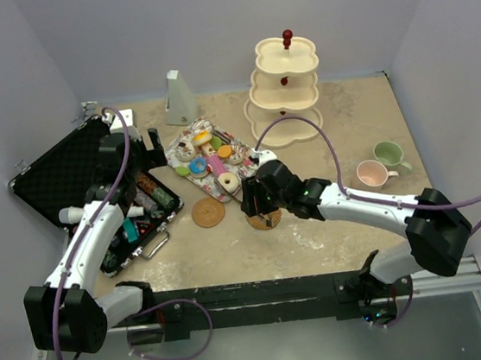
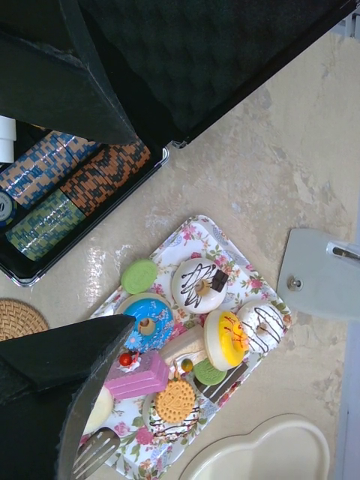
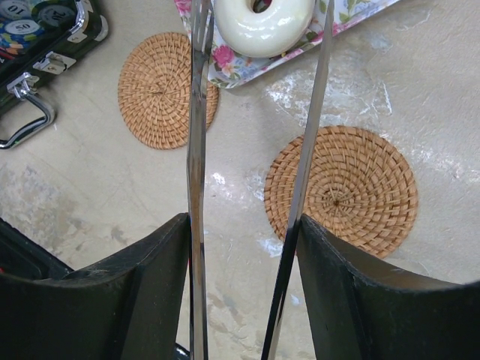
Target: Serve the afternoon tea
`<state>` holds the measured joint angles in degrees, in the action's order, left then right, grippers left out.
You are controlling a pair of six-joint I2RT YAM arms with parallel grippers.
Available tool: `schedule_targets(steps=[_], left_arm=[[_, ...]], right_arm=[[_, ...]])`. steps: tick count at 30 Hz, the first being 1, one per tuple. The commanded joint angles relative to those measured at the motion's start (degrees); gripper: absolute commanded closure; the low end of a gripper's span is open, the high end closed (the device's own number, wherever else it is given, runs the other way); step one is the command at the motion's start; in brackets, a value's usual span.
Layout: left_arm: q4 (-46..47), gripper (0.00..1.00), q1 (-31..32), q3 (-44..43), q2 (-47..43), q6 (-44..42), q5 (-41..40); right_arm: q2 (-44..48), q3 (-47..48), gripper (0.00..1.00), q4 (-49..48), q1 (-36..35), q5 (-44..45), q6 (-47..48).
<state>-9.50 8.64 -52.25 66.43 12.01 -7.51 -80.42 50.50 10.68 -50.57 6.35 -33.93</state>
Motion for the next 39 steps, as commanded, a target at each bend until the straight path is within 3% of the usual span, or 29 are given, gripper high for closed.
schedule_targets(steps=[1, 15, 25, 39], left_arm=[[0.97, 0.0, -0.21, -0.49, 0.1, 1.0, 0.92], [0.88, 0.0, -0.21, -0.57, 0.27, 1.0, 1.09], [0.8, 0.0, -0.21, -0.57, 0.36, 1.0, 0.92], [1.85, 0.0, -0.21, 0.39, -1.57, 1.0, -0.4]], right_arm=[[-0.17, 0.3, 0.41, -1.62, 0.2, -0.2, -0.52], [-1.23, 0.74, 0.42, -0.13, 0.2, 0.77, 0.62], [0.88, 3.29, 0.62, 1.01, 0.2, 0.68, 0.53], [5.54, 10.67, 0.71, 4.0, 3.98, 2.62, 3.87]])
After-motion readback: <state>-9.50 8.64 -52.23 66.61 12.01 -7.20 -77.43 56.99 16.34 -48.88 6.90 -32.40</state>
